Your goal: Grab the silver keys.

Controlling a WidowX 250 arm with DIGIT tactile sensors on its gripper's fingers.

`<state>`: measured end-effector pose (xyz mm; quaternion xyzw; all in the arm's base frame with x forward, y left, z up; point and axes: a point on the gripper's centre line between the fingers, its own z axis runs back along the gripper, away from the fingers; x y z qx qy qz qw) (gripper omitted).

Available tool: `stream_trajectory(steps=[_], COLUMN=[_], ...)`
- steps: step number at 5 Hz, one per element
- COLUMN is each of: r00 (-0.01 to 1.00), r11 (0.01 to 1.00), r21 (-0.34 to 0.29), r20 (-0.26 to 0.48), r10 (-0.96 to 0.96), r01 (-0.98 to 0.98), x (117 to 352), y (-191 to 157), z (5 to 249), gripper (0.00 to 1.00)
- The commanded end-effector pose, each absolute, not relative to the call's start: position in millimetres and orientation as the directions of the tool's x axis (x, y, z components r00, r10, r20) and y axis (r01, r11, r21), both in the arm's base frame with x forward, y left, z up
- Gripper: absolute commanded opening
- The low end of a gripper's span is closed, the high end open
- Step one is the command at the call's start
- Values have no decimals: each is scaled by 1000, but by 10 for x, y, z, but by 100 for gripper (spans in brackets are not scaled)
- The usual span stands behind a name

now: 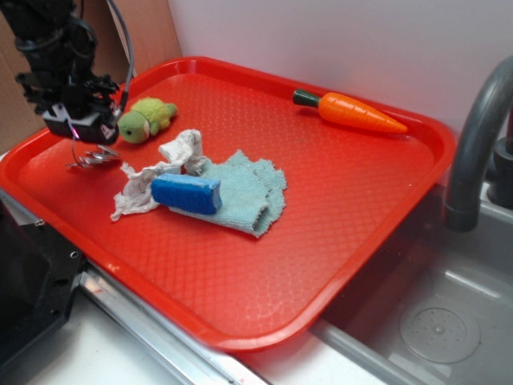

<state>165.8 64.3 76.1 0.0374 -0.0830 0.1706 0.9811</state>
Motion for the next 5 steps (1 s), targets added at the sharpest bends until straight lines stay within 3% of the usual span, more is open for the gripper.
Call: stream_trajectory(steps=[1, 2, 3, 4, 5], r00=[973, 984, 997, 995, 996], r11=[991, 996, 997, 997, 998], r21=[23, -69, -71, -81, -61], r20=[193, 164, 75, 103, 88], r10=[128, 68, 34, 8, 12], r01=[-135, -58, -29, 1, -7], x=[1808, 1955, 2160, 2134, 2099], y=[531, 475, 323, 197, 166], z=[1415, 1812, 2113, 2243, 2164], gripper=[0, 0, 0, 0, 0])
